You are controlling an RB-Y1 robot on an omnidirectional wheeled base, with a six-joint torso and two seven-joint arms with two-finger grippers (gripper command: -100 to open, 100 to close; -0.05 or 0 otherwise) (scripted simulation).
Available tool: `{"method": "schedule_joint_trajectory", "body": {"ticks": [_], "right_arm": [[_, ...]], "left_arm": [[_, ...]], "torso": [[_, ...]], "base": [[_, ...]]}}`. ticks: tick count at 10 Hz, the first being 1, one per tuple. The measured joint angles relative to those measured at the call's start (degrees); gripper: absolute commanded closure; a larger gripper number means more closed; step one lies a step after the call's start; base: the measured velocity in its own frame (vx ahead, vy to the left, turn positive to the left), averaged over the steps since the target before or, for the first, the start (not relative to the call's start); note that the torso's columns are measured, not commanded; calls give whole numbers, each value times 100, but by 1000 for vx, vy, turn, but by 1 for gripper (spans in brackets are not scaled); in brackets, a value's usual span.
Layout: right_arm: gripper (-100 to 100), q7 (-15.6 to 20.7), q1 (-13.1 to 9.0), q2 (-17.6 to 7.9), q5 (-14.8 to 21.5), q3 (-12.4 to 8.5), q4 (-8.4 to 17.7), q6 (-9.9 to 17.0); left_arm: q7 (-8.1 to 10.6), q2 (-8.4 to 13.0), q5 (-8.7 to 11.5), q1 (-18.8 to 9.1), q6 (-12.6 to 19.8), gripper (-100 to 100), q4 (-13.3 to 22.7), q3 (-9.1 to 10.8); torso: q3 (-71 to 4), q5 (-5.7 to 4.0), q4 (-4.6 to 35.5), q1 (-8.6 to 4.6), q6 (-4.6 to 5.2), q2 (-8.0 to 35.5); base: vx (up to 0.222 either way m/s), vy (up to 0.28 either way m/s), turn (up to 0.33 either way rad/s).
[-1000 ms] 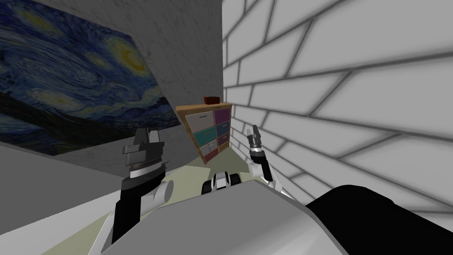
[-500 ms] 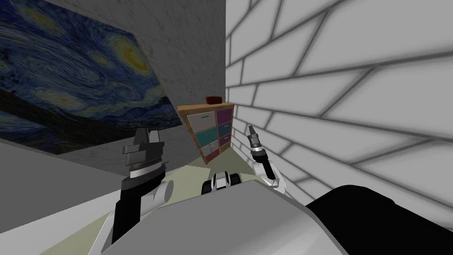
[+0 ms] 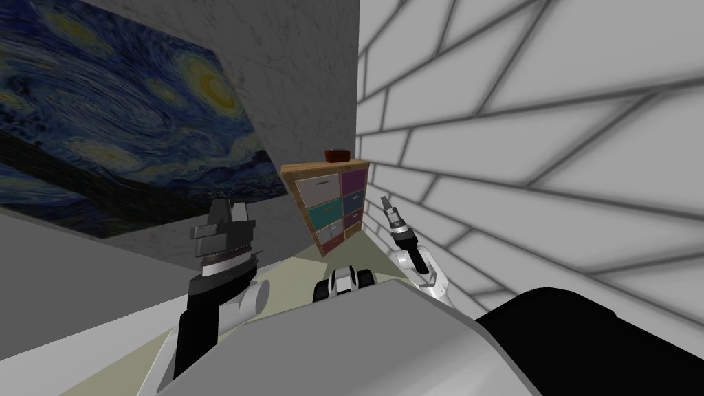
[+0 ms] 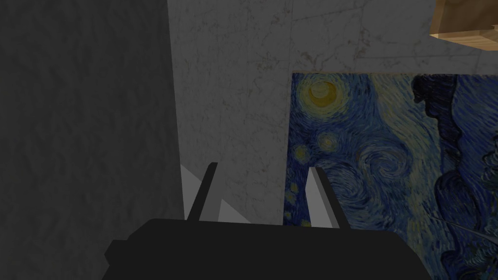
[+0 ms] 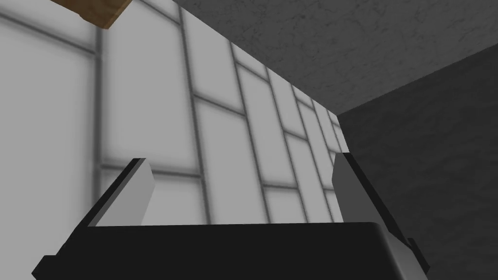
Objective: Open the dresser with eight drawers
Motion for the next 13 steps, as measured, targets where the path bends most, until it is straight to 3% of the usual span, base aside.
{"method": "schedule_joint_trajectory", "body": {"ticks": [13], "right_arm": [[-100, 1225, -365, -424, 1992, -631, 314, 347]], "left_arm": [[0, 0, 0, 0, 0, 0, 0, 0]], "torso": [[3, -3, 2, -10, 0, 4]], "base": [[63, 27, 54]]}}
